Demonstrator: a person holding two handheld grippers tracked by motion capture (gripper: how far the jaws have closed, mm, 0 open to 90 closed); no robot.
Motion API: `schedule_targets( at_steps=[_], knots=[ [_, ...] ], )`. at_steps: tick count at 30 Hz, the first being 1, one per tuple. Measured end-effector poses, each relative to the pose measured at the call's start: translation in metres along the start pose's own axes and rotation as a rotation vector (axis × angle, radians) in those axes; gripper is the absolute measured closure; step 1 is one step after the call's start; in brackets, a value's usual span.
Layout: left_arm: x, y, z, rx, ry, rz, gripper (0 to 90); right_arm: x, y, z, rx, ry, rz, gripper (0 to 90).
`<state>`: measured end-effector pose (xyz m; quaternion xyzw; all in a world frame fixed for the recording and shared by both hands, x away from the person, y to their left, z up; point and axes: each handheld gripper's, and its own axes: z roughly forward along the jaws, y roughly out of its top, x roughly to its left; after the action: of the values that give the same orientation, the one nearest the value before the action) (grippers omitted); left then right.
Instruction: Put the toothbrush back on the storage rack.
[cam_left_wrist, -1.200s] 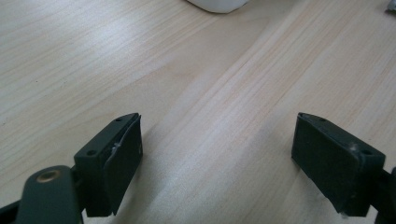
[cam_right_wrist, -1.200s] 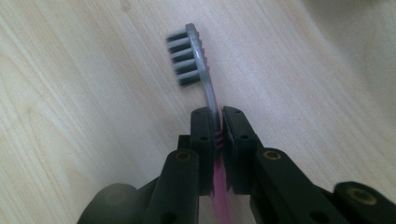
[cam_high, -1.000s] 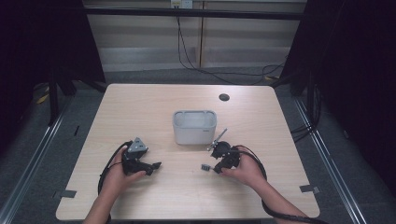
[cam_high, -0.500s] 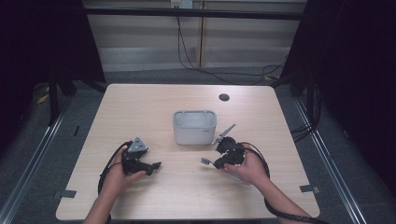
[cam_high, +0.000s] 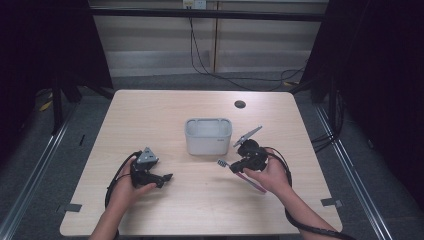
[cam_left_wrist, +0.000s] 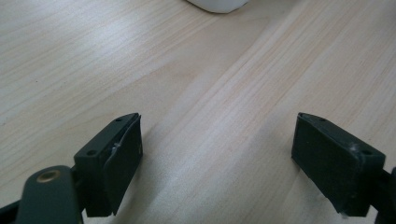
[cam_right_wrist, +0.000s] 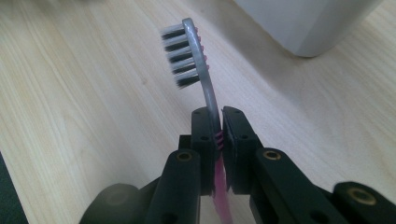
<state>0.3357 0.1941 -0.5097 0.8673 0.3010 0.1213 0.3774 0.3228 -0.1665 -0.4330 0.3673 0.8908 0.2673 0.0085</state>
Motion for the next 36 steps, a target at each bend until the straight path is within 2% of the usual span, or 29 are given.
schedule_targets(
  at_steps=[10,20,29,36],
  knots=[
    [0.000,0.000,0.000,0.000,0.000,0.001,16.2,-0.005,0.002,-0.014,-0.054,-0.010,0.021,84.3],
    [0.000,0.000,0.000,0.000,0.000,0.000,16.2,-0.014,0.006,-0.032,-0.147,-0.009,0.053,84.3],
    [0.000,0.000,0.000,0.000,0.000,0.000,16.2,-0.016,0.012,-0.042,-0.194,-0.018,0.063,84.3],
    [0.000,0.000,0.000,0.001,0.000,0.001,16.1,-0.019,0.016,-0.050,-0.247,-0.007,0.072,84.3]
  ],
)
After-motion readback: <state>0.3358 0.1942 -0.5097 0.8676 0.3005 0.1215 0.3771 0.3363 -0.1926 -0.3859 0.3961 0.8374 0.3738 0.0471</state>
